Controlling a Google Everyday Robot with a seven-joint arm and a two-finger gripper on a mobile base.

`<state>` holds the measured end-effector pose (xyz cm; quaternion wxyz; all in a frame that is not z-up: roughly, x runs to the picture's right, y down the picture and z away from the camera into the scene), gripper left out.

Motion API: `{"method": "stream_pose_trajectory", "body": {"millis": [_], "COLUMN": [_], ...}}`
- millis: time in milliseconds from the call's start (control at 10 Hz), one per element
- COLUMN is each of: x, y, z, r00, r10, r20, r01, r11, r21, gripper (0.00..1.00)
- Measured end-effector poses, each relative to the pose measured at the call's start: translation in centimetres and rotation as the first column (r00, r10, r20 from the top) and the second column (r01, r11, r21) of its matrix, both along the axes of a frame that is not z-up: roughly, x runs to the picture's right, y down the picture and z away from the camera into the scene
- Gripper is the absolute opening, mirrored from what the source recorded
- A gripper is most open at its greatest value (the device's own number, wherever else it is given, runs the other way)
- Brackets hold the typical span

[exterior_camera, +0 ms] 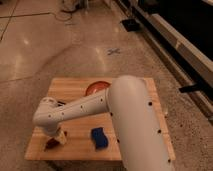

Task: Place the pepper in the ceramic bowl

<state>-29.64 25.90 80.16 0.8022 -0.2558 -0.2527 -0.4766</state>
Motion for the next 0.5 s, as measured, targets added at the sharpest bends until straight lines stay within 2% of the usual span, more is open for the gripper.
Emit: {"method": "stream_pose_trajectory", "body": {"millis": [200, 400, 500], "x": [0.13, 0.52, 0.92], "y": [0.06, -0.14, -0.66], "z": [0.03, -0.02, -0.17], "r00": [1.000, 1.000, 1.000], "r10": [-0.001, 0.001, 0.008], "r20": [-0.010, -0.019, -0.022], "r01": [0.001, -0.001, -0.008], "r11": [0.9999, 0.9998, 0.9998], "r21": [-0.011, -0.019, -0.020], "gripper": [0.37, 0.20, 0.06]}}
